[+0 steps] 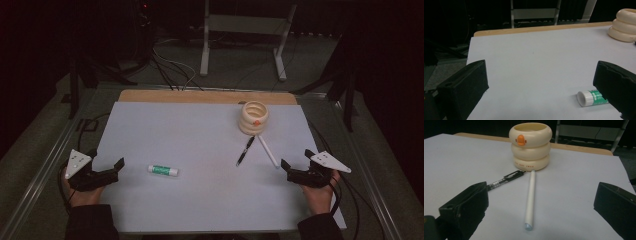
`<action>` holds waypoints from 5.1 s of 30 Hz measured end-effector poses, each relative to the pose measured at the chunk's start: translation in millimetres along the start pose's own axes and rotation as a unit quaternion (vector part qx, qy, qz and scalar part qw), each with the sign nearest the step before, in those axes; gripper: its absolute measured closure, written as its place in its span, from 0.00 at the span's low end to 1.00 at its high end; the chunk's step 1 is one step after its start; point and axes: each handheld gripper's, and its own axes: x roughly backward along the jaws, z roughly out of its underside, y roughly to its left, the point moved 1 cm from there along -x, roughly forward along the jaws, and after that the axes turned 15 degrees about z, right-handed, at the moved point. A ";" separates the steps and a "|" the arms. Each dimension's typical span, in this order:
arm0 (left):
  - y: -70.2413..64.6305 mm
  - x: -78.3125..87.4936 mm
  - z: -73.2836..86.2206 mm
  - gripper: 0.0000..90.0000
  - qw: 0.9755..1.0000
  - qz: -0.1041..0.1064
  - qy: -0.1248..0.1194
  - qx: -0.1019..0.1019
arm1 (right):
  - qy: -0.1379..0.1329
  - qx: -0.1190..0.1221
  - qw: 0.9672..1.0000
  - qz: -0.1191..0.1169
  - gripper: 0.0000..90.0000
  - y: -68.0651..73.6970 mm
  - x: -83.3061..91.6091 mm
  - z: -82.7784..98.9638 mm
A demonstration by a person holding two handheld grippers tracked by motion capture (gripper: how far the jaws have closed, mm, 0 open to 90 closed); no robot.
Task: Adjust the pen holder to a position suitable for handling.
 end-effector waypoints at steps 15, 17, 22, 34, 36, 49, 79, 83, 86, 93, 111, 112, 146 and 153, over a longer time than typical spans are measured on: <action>-6.8 -5.0 0.7 0.00 1.000 0.007 0.010 -0.017 | 0.004 -0.012 1.000 0.010 0.00 -1.6 2.7 -0.6; -8.0 -4.8 0.1 0.00 1.000 0.010 0.006 -0.015 | 0.004 -0.016 1.000 0.011 0.00 -3.0 4.0 -1.9; -9.3 -2.9 -1.7 0.00 1.000 0.016 -0.005 -0.014 | 0.005 -0.026 1.000 0.013 0.00 -6.9 9.2 -12.7; -9.4 -1.7 -1.3 0.00 1.000 0.018 -0.012 -0.006 | 0.017 -0.019 1.000 0.010 0.00 -8.9 2.6 -40.2; -9.8 -1.5 -1.1 0.00 1.000 0.015 -0.014 -0.007 | 0.017 -0.022 1.000 0.007 0.00 -10.0 1.1 -46.6; -10.4 -4.6 -0.7 0.00 1.000 0.020 -0.007 -0.017 | 0.033 -0.013 0.999 -0.013 0.00 -5.2 -20.7 -79.1; -10.7 -6.4 -1.0 0.00 1.000 0.019 0.007 -0.022 | 0.038 -0.009 0.999 -0.026 0.00 2.9 -66.7 -130.6; -9.8 -6.1 -0.1 0.00 1.000 0.021 0.004 -0.016 | 0.040 -0.005 0.999 -0.022 0.00 5.0 -75.4 -137.5; -9.4 -6.6 0.6 0.00 1.000 0.020 0.005 -0.015 | 0.044 -0.014 0.998 -0.029 0.00 5.5 -81.7 -141.1; -9.3 -6.1 1.1 0.00 1.000 0.016 0.002 -0.013 | 0.050 -0.024 0.998 -0.030 0.00 7.3 -95.8 -148.8; -8.2 -6.6 2.2 0.00 1.000 0.014 0.002 -0.012 | 0.093 -0.031 0.995 -0.009 0.00 18.4 -141.8 -146.8; -8.0 -6.5 2.2 0.00 1.000 0.014 0.001 -0.012 | 0.097 -0.033 0.995 -0.009 0.00 18.6 -144.6 -145.2; -5.6 -6.6 4.0 0.00 1.000 0.013 0.004 -0.010 | 0.203 -0.075 0.972 0.090 0.84 24.9 -204.1 -105.5; -5.8 -7.0 4.1 0.00 1.000 0.013 0.004 -0.010 | 0.196 -0.095 0.971 0.094 0.85 20.5 -202.7 -104.5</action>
